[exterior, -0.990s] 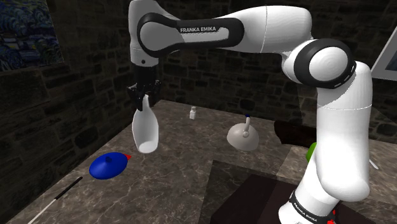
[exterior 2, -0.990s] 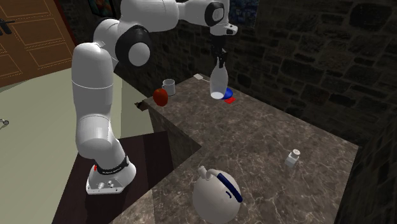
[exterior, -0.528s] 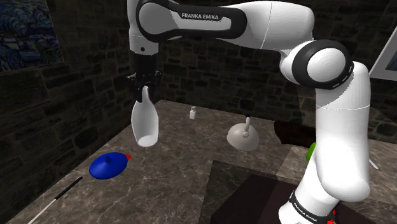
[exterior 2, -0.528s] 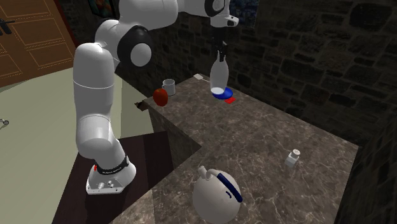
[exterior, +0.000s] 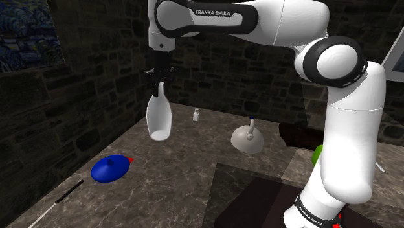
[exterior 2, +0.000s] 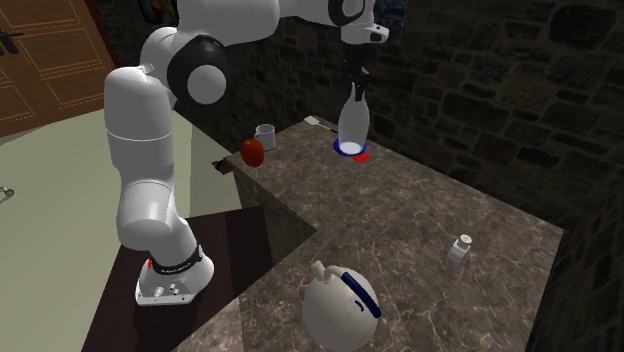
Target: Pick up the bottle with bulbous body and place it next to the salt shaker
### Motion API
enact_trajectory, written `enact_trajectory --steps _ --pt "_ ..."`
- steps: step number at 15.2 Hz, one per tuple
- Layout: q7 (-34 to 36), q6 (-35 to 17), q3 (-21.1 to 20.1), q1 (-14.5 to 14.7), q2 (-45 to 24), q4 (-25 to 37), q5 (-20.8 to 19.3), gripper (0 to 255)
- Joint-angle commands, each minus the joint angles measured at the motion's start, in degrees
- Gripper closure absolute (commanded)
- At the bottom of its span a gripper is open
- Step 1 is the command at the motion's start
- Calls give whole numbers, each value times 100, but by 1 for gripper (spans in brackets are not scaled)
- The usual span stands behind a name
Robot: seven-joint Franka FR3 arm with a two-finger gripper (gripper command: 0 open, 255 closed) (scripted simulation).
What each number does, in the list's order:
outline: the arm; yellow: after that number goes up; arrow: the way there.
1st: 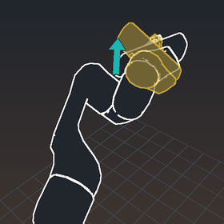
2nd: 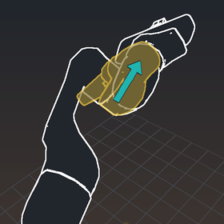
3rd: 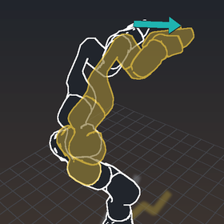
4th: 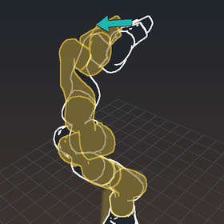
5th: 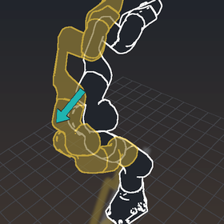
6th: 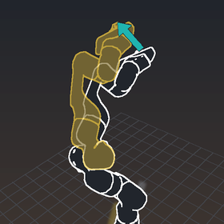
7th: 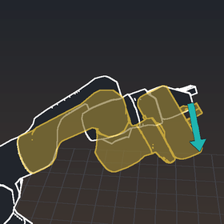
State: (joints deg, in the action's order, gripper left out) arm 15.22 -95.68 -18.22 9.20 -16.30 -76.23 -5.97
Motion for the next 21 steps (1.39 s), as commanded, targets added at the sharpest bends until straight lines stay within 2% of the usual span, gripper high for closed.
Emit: enact_trajectory --steps 1,11,21 --pt "-284 -39 83 -207 125 -145 79 255" --pt "-1587 -145 538 -1075 398 -480 344 255" --pt "-2819 23 987 -1841 45 40 476 255"
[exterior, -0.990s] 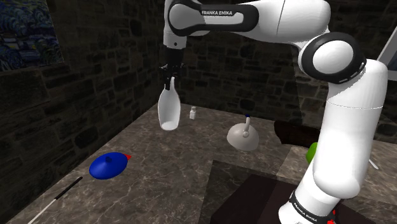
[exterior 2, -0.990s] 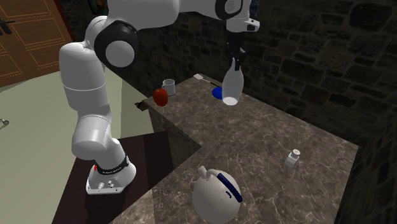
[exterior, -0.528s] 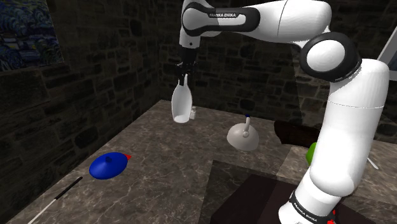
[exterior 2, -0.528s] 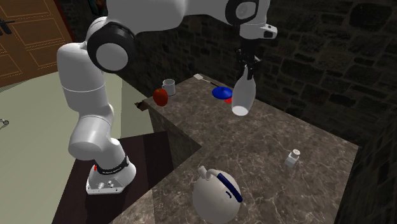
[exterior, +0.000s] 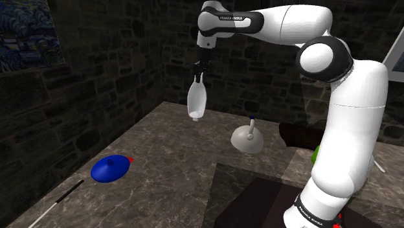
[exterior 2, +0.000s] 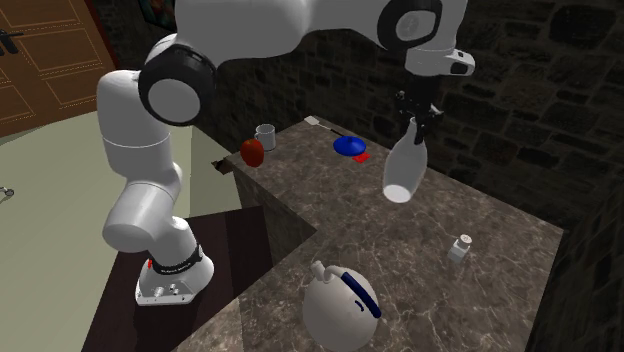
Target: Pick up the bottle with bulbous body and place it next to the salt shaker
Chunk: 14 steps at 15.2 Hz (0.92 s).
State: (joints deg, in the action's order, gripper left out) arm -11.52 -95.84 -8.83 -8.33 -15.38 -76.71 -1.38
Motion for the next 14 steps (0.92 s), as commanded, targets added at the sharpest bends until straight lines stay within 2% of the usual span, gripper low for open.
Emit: enact_trajectory --steps 1,8,11,12,14 --pt "-262 73 88 -162 -117 192 27 255" --pt "-1043 454 340 -671 -842 1285 86 255" --pt "-1354 742 428 -884 -1327 2050 107 255" --pt "-1487 921 461 -977 -1607 2504 113 255" --pt "-1493 679 459 -991 -1479 2134 121 255"
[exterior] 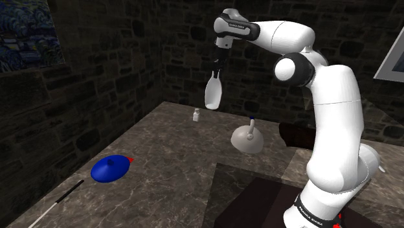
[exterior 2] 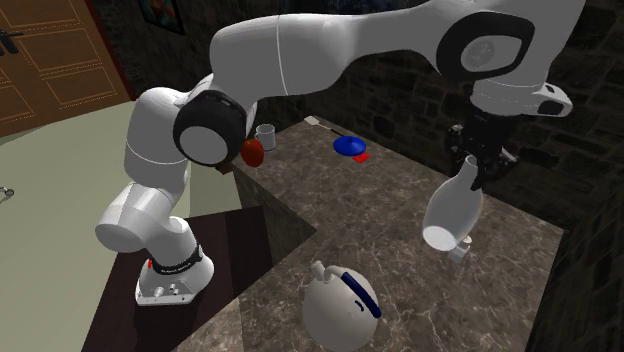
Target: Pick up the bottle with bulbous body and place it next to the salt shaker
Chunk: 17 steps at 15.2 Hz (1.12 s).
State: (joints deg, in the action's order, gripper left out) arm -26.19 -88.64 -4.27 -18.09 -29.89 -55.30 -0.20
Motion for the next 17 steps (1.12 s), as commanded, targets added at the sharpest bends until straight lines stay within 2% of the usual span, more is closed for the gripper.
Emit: enact_trajectory --steps 1,8,17 --pt "-28 -151 3 -20 21 -165 5 255" --pt "-45 -841 3 -46 259 -1093 22 255" --pt "-63 -1593 4 -64 361 -1949 31 255"
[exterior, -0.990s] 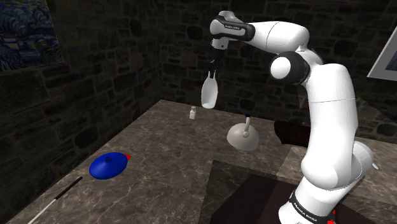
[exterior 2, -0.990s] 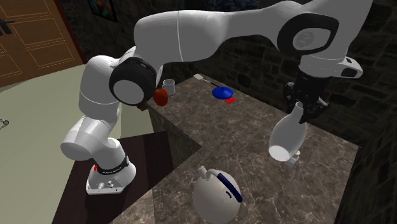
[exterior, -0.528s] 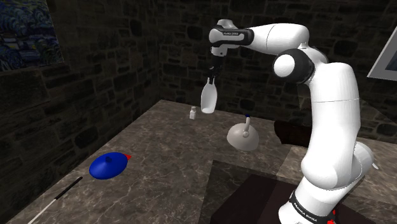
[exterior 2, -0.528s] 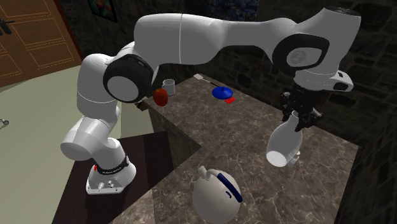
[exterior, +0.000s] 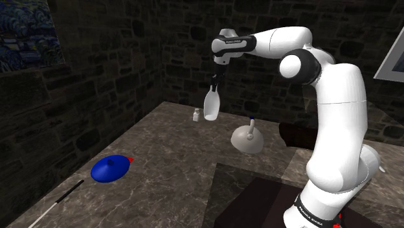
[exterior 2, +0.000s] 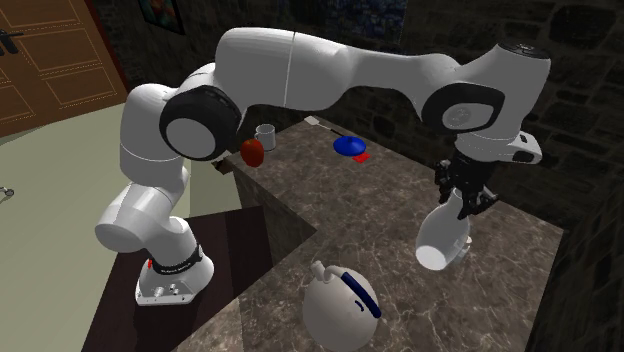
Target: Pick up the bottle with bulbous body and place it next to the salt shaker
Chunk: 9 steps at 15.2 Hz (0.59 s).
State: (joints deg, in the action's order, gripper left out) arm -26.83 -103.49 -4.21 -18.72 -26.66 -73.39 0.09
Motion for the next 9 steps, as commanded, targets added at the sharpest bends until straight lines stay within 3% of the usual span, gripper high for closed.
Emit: enact_trajectory --steps 1,9 --pt "-1 -186 -1 -2 40 -219 2 255" --pt "-13 -779 3 -8 -4 -769 2 255"
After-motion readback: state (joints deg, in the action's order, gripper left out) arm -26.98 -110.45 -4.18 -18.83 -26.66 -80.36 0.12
